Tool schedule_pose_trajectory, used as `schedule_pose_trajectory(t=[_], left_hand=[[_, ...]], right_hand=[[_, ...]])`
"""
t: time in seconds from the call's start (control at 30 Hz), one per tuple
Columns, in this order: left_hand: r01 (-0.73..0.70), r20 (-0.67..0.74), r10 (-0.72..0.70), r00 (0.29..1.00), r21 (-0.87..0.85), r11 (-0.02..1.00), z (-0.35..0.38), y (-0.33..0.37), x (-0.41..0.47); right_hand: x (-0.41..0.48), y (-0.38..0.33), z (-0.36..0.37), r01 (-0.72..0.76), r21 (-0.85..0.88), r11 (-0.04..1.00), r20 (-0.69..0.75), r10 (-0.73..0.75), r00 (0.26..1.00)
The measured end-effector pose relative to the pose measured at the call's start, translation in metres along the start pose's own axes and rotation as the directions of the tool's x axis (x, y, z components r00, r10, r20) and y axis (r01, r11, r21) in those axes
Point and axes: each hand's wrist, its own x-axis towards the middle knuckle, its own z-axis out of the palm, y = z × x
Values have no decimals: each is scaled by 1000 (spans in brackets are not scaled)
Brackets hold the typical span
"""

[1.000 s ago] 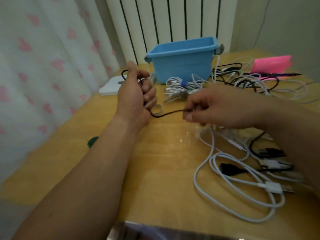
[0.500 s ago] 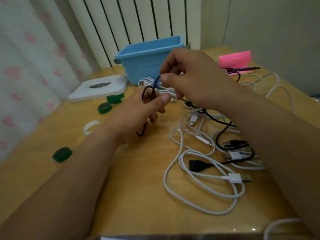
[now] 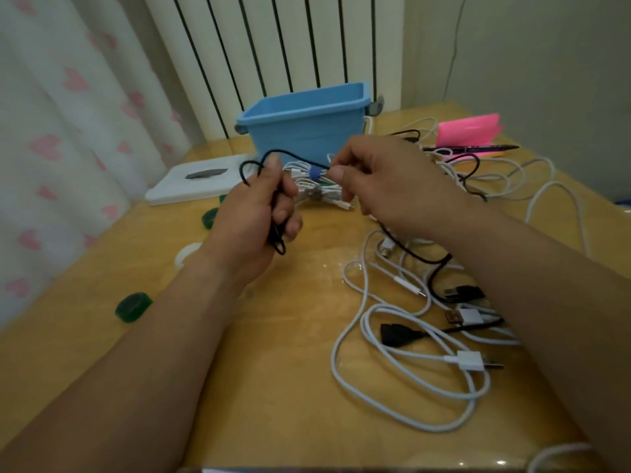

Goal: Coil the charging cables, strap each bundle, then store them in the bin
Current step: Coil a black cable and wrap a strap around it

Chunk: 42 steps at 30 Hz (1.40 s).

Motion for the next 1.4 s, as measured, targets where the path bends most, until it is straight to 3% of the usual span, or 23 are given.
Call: schedule_pose_trajectory(t=[0.17,0.37,0.57,0.67,0.8,0.9,0.97,1.07,1.13,1.23,1.4], left_hand=[[-53,43,48,998,134,990,17,-8,-3],[-57,-56,58,997,19,998,18,-10,1],[-76,-192,7,981,-358,931,2,7,7],[-67,-260,-48,964,-415,907,-12,15,9],[-111,-314,47,948,-189,976,-31,20,8],[-70,-225,95,970,115,991,-25,21,2],[-60,-100,103,990,361,930,-12,17,-2],[-117,99,69,993,668,735,4,12,-8],[-148,158,49,986,717,681,7,12,-10],[-159,220,5,975,690,706,4,18,-12],[-188,261,-11,965,723,665,10,9,-13]], right_hand=[[-9,-14,25,36,24,999,56,-37,998],[-9,-14,36,75,-33,997,109,-71,992],[-8,-11,22,117,-228,967,184,-75,980],[-7,-10,14,121,-241,963,213,-69,975],[-4,-9,4,103,-258,961,230,-43,972],[-2,-6,-1,63,-172,983,210,-26,977],[0,-6,-1,43,-103,994,165,-25,986],[0,-5,1,30,-61,998,130,-22,991],[1,-3,1,10,-14,1000,117,-8,993],[2,-2,1,-20,103,994,99,9,995],[0,-7,2,-4,195,981,95,-15,995]])
